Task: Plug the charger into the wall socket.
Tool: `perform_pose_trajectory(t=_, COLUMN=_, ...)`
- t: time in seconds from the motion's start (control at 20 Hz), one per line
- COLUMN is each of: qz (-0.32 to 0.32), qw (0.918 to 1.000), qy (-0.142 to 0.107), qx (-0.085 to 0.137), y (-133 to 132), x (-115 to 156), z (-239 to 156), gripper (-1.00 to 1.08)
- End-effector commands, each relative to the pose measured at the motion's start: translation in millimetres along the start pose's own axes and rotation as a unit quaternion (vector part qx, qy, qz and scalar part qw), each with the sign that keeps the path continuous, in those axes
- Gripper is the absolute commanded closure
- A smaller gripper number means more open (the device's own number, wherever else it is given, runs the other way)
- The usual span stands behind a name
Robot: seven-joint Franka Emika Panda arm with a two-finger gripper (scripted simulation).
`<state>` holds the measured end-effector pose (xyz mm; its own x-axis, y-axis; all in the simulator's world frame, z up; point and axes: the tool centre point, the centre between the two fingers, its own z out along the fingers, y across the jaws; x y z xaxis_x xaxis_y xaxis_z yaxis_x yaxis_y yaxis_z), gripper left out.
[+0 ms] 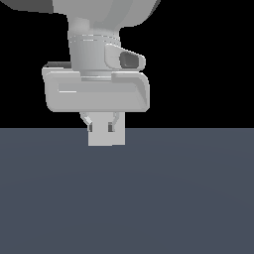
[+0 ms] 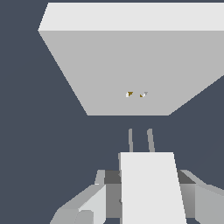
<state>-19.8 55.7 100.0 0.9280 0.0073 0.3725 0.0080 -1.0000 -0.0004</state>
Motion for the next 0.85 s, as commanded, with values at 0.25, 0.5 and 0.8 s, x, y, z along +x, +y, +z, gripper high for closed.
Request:
perform_pose_trajectory(t=0.25, qz=0.0, qw=1.0, qy=0.0, qx=0.001, y=0.0, x=22.0, z=8.5, gripper=1.08)
perform_pose_trajectory(t=0.5, qz=0.0, qw=1.0, qy=0.0, qx=0.001, y=0.1, x=36.6, z=14.3, gripper=1.08)
perform_pose_trajectory(t=0.8, qz=0.0, qw=1.0, qy=0.0, qx=0.0, y=0.0, x=42.2, z=16.9, gripper=1.08)
